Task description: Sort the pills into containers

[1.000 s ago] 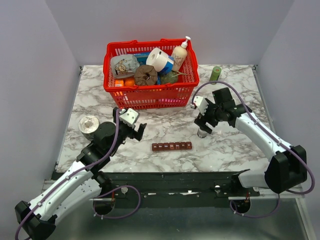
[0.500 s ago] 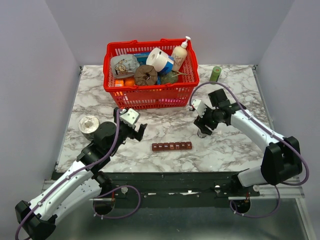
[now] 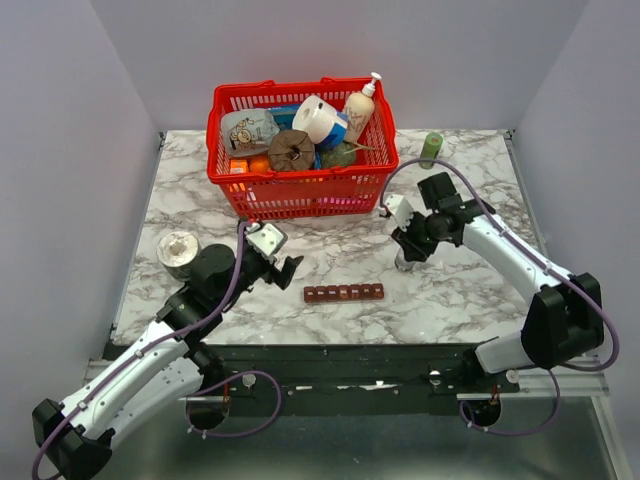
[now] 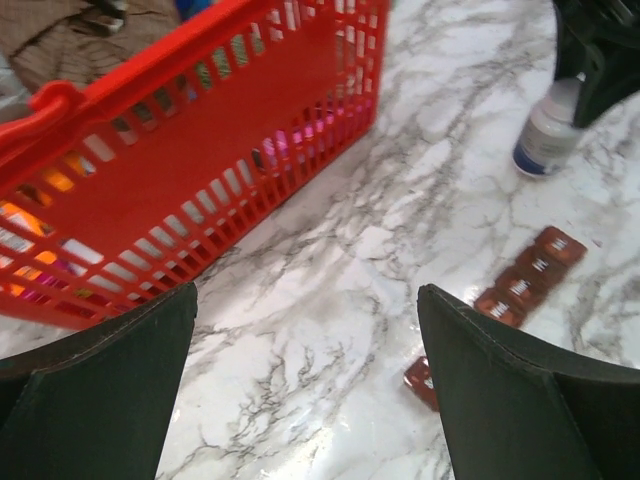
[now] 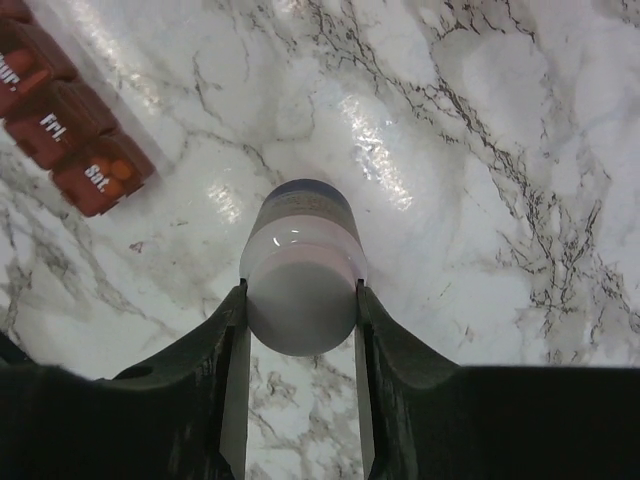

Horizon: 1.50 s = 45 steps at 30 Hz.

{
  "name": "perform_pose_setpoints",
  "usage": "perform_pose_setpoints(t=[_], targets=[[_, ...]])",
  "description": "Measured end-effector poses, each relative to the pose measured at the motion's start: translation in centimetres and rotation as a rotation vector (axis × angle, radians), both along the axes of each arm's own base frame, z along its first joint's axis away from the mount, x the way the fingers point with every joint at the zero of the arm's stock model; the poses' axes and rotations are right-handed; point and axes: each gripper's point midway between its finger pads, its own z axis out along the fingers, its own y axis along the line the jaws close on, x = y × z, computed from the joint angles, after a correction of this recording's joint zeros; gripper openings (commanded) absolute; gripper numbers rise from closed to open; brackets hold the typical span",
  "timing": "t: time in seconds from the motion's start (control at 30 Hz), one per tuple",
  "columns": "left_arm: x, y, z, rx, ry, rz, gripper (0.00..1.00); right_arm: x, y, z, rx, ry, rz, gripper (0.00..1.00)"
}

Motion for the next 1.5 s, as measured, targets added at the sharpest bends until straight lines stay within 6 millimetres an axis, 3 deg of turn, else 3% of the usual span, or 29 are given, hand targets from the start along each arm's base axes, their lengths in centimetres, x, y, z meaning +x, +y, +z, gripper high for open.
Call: perform_pose_setpoints(t=[0.1, 0.23, 0.3, 0.4, 0.6, 0.93, 1.13, 1.17, 1.23, 1.27, 1.37, 1.5], targets=[[-1.2, -2.0, -0.9, -0.007, 0.006, -0.132, 0.98, -0.5, 0.7, 2.4, 0.047, -0.013, 0.028, 0.16], [-2.8, -4.5, -2.5, -0.029, 0.029, -0.297, 0.98, -1.2, 3.2, 7.9, 0.208, -0.060, 0.100, 0.16], [-3.5, -5.7, -2.6, -0.046, 0.028, -0.366, 0.99, -2.2, 5.1, 10.8, 0.332, -0.061, 0.150, 0.16], [-4.5, -8.0, -1.8, -0.057, -0.015, -0.465, 0.99, -3.7, 6.4, 12.9, 0.433, -0.050, 0.189, 0.16], [-5.7, -13.0, -1.0, -0.030, -0.082, -0.579, 0.99, -6.2, 8.5, 14.7, 0.598, 0.066, 0.221, 0.15], [-3.7, -15.9, -2.1, 0.035, -0.143, -0.478, 0.98, -7.8, 9.8, 15.1, 0.717, 0.173, 0.232, 0.15], [-3.3, -17.0, -1.2, 0.037, -0.156, -0.457, 0.70, -8.0, 10.1, 15.1, 0.744, 0.195, 0.227, 0.15], [-3.1, -17.1, -1.1, 0.041, -0.153, -0.456, 0.56, -7.9, 10.1, 15.1, 0.746, 0.193, 0.226, 0.15], [-3.1, -17.4, -1.1, 0.051, -0.136, -0.458, 0.43, -7.8, 10.2, 15.2, 0.749, 0.187, 0.227, 0.15], [-3.0, -17.5, -1.2, 0.058, -0.130, -0.456, 0.27, -7.7, 10.2, 15.2, 0.749, 0.176, 0.227, 0.15], [-3.0, -17.6, -1.2, 0.075, -0.116, -0.460, 0.03, -7.6, 10.1, 15.2, 0.751, 0.165, 0.226, 0.15], [-3.3, -17.6, -1.2, 0.100, -0.096, -0.487, 0.00, -7.7, 10.0, 15.2, 0.749, 0.163, 0.229, 0.15]])
